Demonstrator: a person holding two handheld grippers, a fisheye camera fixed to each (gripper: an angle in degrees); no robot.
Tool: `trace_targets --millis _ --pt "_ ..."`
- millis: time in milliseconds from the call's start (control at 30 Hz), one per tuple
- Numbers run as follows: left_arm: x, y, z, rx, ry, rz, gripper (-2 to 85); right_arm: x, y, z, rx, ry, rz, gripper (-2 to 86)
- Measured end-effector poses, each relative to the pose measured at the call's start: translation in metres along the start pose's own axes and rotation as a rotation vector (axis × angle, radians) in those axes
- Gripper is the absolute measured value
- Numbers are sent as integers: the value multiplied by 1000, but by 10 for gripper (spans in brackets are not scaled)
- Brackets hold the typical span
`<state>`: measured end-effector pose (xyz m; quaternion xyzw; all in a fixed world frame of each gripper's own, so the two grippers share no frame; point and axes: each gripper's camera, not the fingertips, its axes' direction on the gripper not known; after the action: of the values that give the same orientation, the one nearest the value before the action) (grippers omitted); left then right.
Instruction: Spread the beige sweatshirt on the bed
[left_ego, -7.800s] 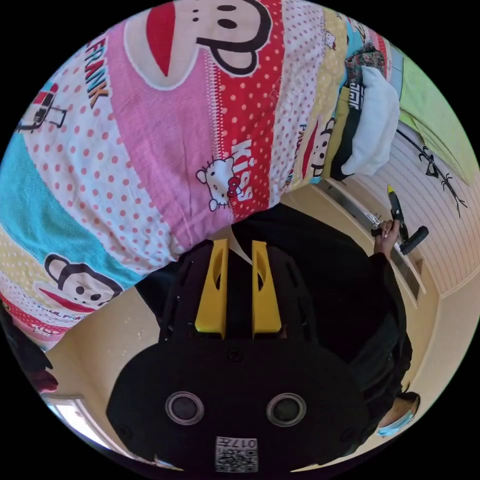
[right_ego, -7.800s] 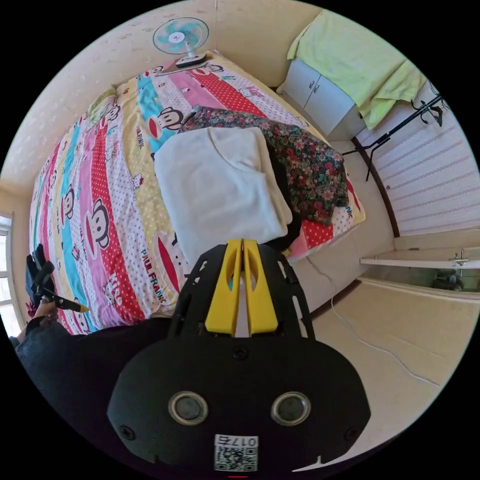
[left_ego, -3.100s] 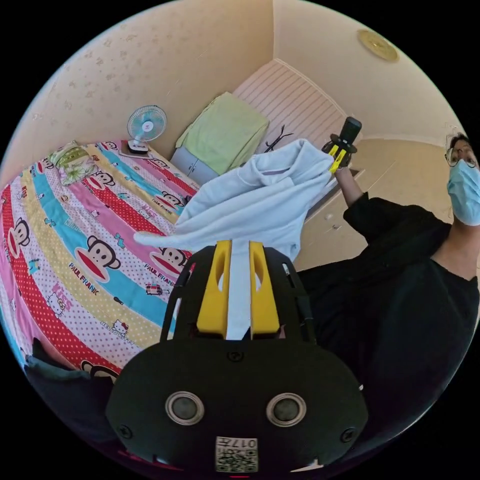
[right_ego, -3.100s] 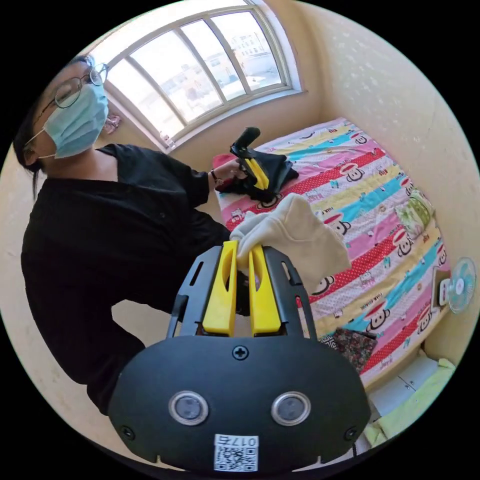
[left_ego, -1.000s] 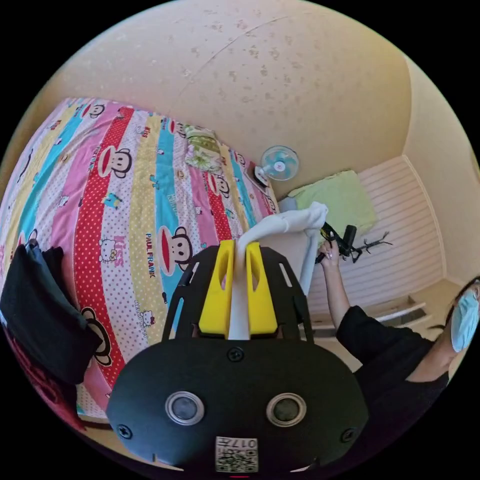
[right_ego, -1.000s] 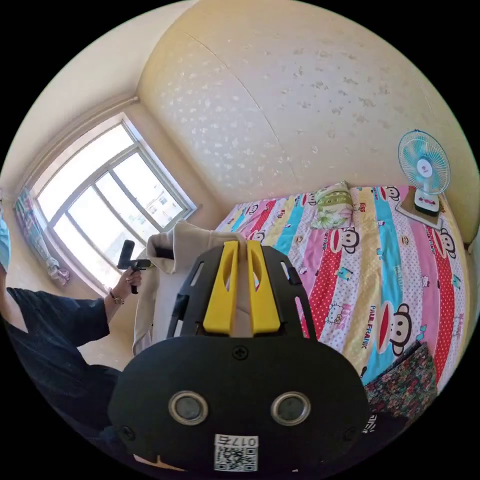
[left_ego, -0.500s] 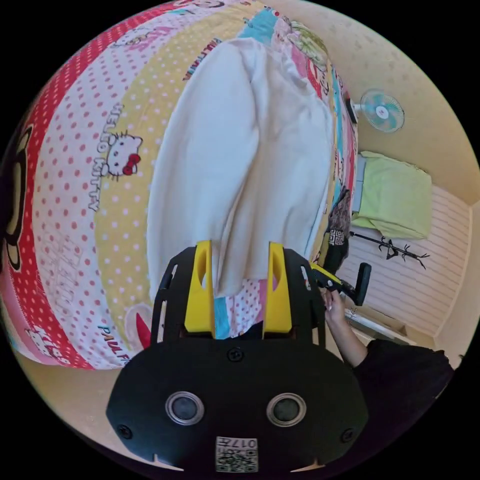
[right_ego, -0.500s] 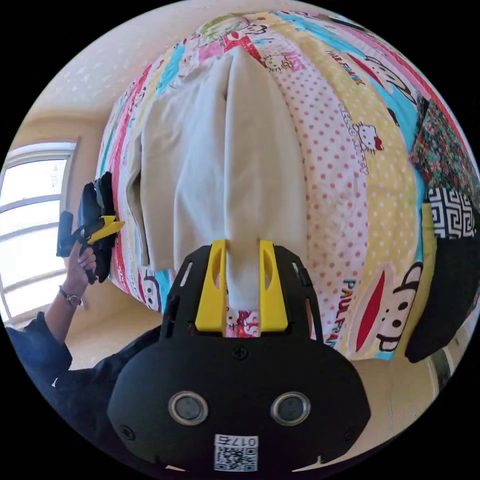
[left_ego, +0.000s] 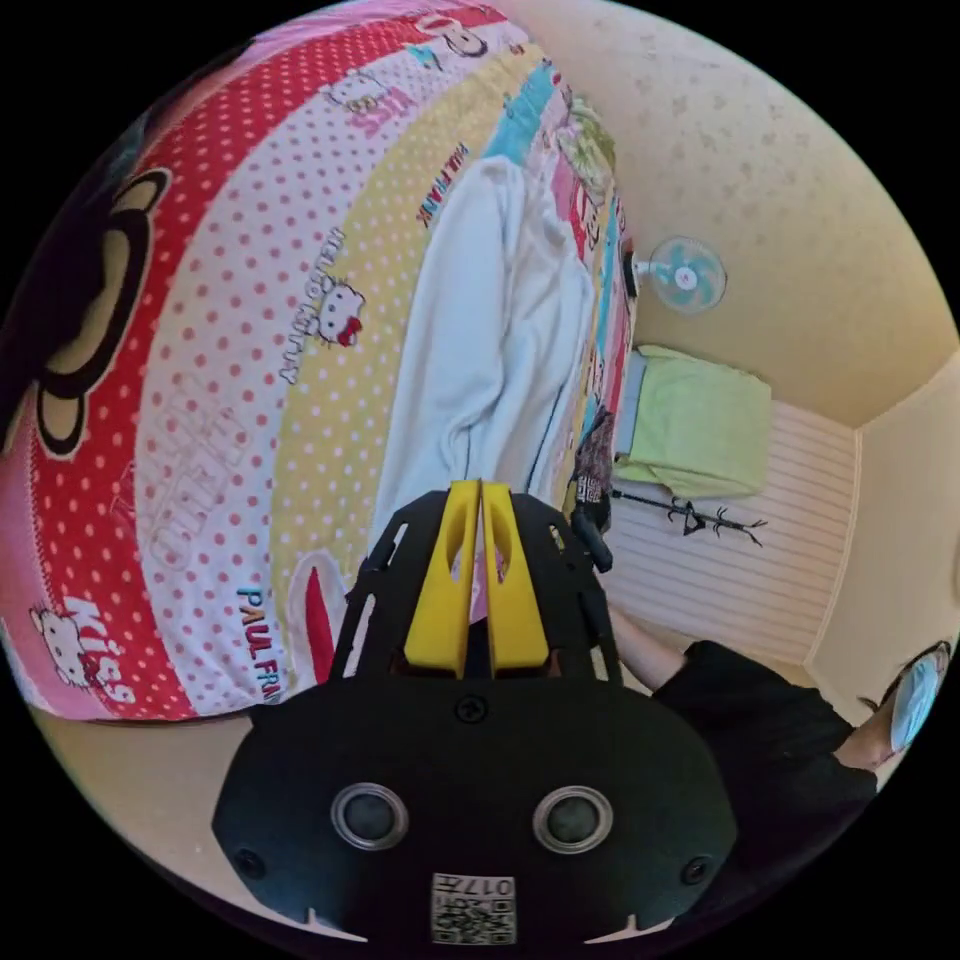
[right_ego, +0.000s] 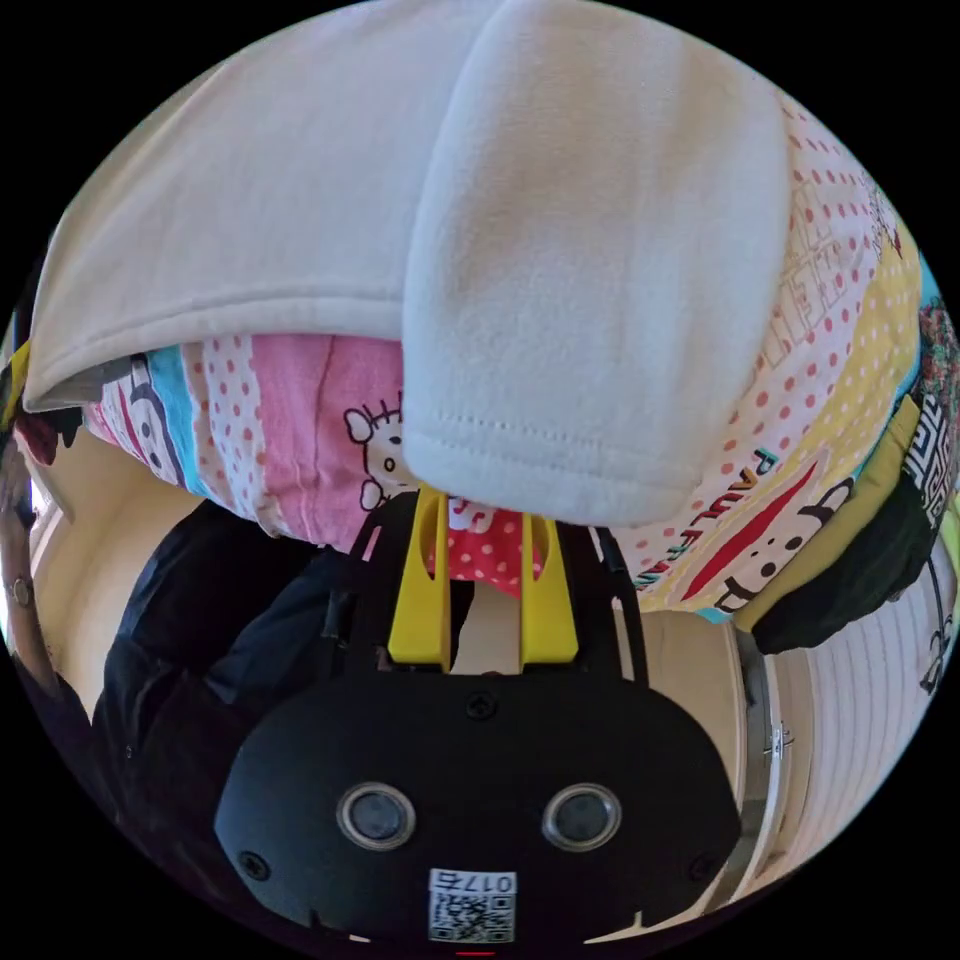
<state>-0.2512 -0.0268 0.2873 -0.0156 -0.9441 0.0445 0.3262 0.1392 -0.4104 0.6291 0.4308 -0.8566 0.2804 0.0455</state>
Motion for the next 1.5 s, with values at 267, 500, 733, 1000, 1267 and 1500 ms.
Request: trace_targets --millis 267,500,733,1000,1267,1500 --pt "-85 50 -175 390 69 -267 5 40 31 -23 180 -240 260 88" --pt "-49 13 -46 -177 -11 -68 124 86 88 -25 423 -530 396 97" --pt "-32 -69 26 -119 3 -234 120 107 59 -75 641 -512 363 118" --pt "-31 -93 -19 -118 108 -304 4 162 4 -70 362 -530 19 42" --pt "-21 9 -253 787 -9 -356 27 339 147 -152 942 -398 530 35" --pt "-33 -23 -132 358 96 -348 114 300 112 -73 822 -646 505 98"
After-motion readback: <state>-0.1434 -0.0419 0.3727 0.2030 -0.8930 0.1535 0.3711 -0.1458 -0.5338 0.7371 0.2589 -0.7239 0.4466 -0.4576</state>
